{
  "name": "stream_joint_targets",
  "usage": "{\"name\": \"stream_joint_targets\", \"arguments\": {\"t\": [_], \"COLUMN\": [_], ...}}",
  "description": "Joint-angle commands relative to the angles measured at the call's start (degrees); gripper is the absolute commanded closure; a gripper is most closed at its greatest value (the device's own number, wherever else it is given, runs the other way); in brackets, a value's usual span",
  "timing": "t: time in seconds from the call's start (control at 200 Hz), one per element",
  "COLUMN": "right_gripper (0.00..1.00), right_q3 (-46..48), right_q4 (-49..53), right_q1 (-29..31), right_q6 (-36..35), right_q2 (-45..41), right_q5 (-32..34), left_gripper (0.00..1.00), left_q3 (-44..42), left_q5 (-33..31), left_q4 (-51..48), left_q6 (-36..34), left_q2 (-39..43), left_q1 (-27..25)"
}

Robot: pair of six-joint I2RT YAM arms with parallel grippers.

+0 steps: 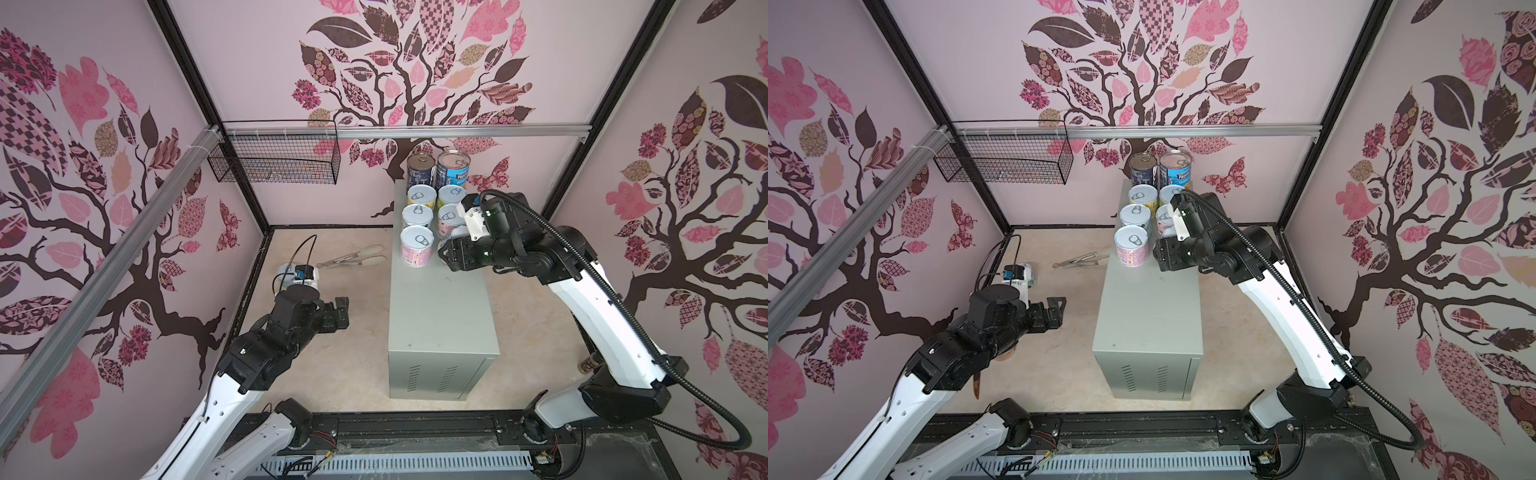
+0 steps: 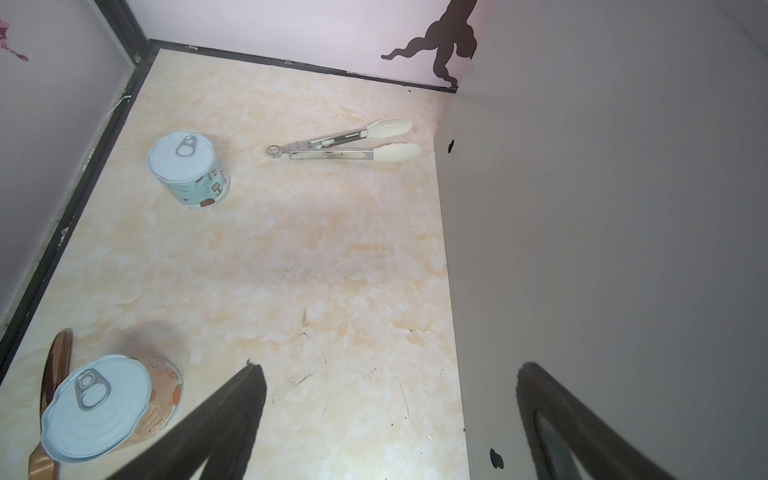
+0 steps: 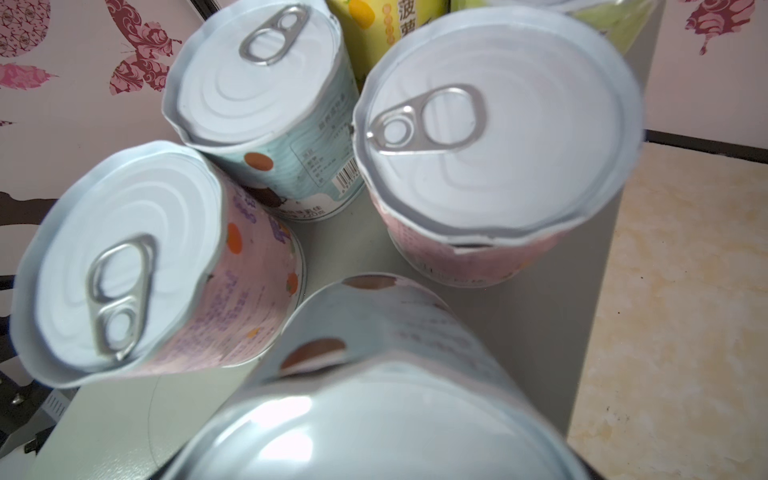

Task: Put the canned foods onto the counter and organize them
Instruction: 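Carry the light-blue can over the cabinet top toward the nearest cans, then lower the light-blue can onto the cabinet top beside the pink can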

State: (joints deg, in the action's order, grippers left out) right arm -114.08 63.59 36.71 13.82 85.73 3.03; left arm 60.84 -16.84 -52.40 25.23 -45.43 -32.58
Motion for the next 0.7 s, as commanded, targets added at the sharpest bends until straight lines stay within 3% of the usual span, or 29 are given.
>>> {"name": "stream_joint_targets", "arguments": {"t": [0.0,0.12,0.695], "right_gripper": [0.38,0.31,0.17], "right_q3": [-2.61,-1.83,1.38], "right_q4": [-2.61,-3.67,-7.29], "right_q1": [0.38,0.33,0.38], "right_q6": [-0.94,-1.51,-2.73], "right_q2": [0.77,0.64,-0.31], "right_q5": [1.69,1.81,0.23], "left_gripper": [0.02,0.02,0.02], "left_q3": [-1.8,-2.48,-1.91], "left_q5": [0.39,1.23,1.29], "left_q4": [2.03,2.67,2.15], "left_q6": [-0.98,-0.9,-0.8], "left_q2": [0.0,0.07,-0.26], "left_q1": [0.61,0.89,1.1]}}
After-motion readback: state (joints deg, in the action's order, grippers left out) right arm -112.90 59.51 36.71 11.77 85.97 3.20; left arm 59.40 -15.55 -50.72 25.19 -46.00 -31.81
